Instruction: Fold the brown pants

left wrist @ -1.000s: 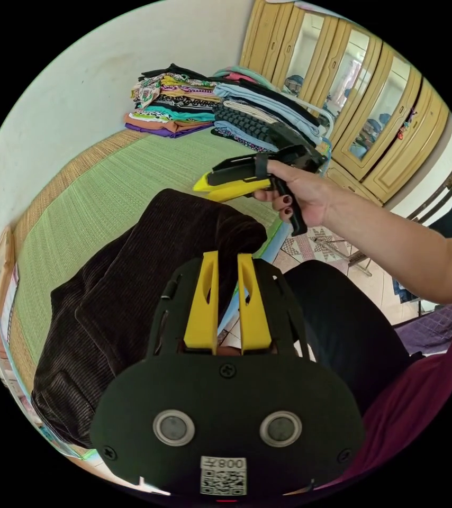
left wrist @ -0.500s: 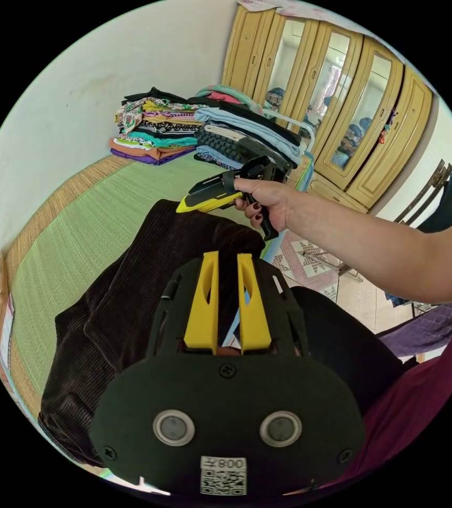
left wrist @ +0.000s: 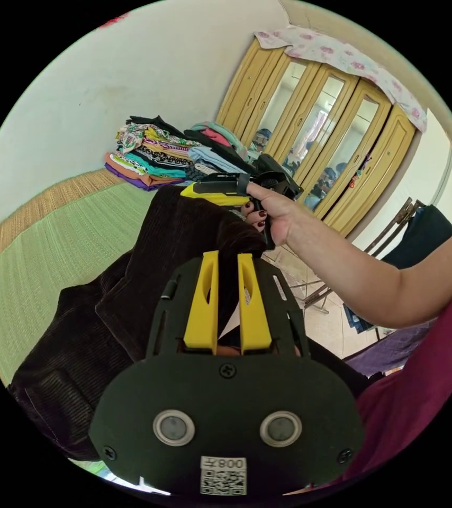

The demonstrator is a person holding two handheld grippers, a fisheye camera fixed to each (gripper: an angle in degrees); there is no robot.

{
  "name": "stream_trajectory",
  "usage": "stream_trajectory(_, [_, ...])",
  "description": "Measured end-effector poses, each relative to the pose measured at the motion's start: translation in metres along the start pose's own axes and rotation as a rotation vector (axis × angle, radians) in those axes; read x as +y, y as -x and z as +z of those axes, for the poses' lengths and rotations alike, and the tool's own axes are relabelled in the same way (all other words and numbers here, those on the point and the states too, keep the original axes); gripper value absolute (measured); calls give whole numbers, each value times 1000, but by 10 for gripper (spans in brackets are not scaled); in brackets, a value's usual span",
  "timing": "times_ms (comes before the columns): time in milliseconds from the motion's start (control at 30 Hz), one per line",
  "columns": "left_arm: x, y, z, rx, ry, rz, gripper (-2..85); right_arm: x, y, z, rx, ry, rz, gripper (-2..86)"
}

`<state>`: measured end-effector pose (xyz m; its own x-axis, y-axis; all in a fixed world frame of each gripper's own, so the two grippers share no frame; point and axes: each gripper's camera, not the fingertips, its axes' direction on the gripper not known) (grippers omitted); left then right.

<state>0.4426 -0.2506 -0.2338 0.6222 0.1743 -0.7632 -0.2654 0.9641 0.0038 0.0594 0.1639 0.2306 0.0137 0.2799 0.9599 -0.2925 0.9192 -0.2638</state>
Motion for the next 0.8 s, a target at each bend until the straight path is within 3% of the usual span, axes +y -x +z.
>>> stream_trajectory(467, [140, 124, -251, 11, -292, -366, 67, 4, 218, 163, -110, 172, -196, 33])
stream_trajectory(800, [274, 221, -373, 40, -429, -661, 67, 22, 303, 316, -65, 351, -218, 37])
